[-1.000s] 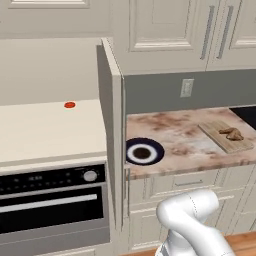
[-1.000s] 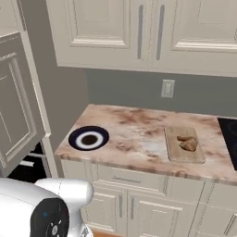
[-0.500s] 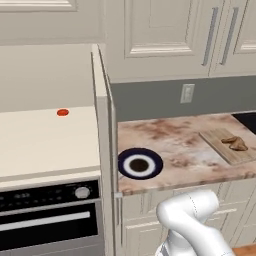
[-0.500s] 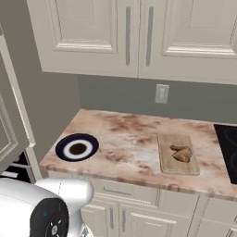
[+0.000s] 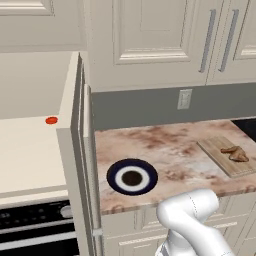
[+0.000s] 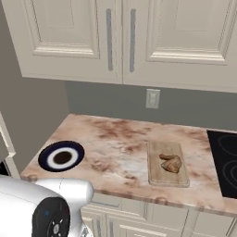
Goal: Pick the chicken drumstick from the plate and place it on the cutting board. Then pick the condiment bottle from the cabinet and place it next to the cutting board.
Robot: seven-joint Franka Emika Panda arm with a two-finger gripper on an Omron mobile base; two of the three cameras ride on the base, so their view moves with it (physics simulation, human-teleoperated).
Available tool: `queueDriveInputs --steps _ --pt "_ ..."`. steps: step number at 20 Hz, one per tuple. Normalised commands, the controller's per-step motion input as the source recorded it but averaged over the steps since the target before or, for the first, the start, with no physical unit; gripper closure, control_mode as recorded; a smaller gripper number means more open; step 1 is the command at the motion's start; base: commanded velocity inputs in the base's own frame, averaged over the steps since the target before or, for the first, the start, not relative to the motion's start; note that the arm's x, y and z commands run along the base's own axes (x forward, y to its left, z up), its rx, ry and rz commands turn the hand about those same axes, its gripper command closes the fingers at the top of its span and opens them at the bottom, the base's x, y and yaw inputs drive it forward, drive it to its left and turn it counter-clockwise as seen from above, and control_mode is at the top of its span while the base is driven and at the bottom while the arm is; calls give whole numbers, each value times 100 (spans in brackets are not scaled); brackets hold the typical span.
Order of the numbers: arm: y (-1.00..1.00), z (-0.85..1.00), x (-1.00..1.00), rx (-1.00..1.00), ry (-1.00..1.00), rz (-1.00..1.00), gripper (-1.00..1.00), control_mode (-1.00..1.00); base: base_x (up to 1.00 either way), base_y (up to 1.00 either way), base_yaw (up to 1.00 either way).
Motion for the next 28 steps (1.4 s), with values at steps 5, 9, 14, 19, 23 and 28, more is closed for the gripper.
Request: queueDriveInputs --steps 5,9,14,19,23,28 --pt "0 0 0 0 0 0 100 100 3 -6 0" --pt "0 0 0 0 0 0 100 100 0 0 0" --pt "0 0 0 0 0 0 100 100 0 0 0" --pt "0 0 0 0 0 0 100 100 0 0 0" --pt "0 0 0 0 0 0 100 -100 0 0 0" --pt "0 0 0 0 0 0 100 -100 0 0 0"
